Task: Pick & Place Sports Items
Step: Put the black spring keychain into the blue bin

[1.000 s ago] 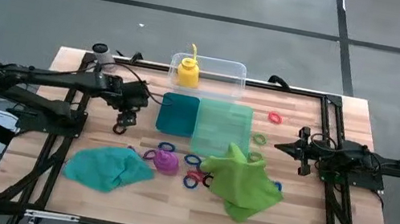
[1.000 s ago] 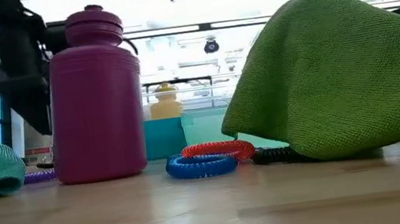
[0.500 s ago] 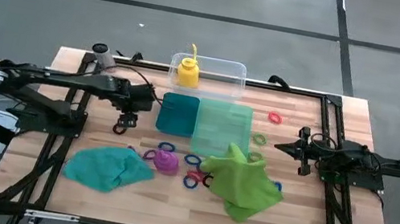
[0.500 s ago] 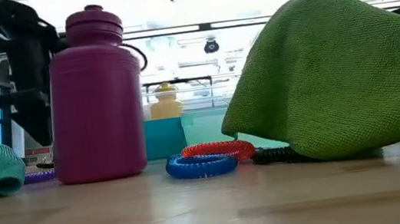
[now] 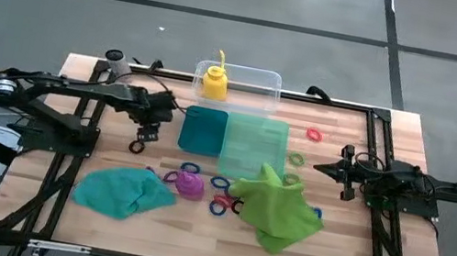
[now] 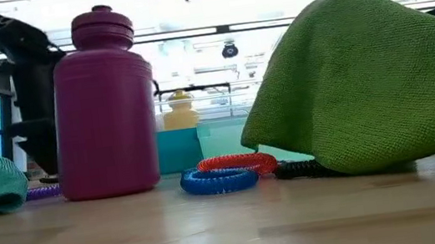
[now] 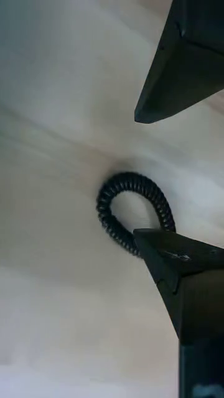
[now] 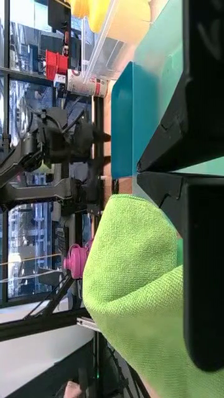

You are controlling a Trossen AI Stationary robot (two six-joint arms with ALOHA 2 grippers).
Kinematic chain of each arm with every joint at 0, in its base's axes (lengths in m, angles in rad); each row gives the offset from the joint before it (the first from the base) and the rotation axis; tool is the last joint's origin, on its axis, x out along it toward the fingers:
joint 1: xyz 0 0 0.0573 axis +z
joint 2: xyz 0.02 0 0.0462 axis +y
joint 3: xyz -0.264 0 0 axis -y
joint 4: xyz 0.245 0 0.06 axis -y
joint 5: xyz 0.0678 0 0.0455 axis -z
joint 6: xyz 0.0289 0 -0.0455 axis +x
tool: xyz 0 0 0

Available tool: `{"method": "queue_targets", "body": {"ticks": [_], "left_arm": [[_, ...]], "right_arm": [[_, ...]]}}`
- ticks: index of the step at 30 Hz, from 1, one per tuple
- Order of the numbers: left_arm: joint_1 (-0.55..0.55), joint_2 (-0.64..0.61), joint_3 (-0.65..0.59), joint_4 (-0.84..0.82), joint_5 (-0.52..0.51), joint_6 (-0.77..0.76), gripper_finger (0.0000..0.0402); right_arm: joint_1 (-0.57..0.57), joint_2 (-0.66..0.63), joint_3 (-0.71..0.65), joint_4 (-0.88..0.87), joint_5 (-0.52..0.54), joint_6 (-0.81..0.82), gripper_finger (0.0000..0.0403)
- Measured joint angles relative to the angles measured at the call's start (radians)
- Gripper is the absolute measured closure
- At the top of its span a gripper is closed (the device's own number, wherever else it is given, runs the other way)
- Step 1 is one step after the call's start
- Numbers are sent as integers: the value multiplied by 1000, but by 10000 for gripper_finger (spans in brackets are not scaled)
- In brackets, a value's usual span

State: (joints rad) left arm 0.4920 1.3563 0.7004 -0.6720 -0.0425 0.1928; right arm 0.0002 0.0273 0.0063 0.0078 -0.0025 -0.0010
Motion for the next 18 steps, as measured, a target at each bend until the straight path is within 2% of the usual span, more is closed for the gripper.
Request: {"method": "queue_targets", "body": {"ticks": [18], "left_arm": [[19, -2, -73, 69, 9, -14, 167]], "right_arm": [[0, 0, 0, 0, 0, 0, 402]]}}
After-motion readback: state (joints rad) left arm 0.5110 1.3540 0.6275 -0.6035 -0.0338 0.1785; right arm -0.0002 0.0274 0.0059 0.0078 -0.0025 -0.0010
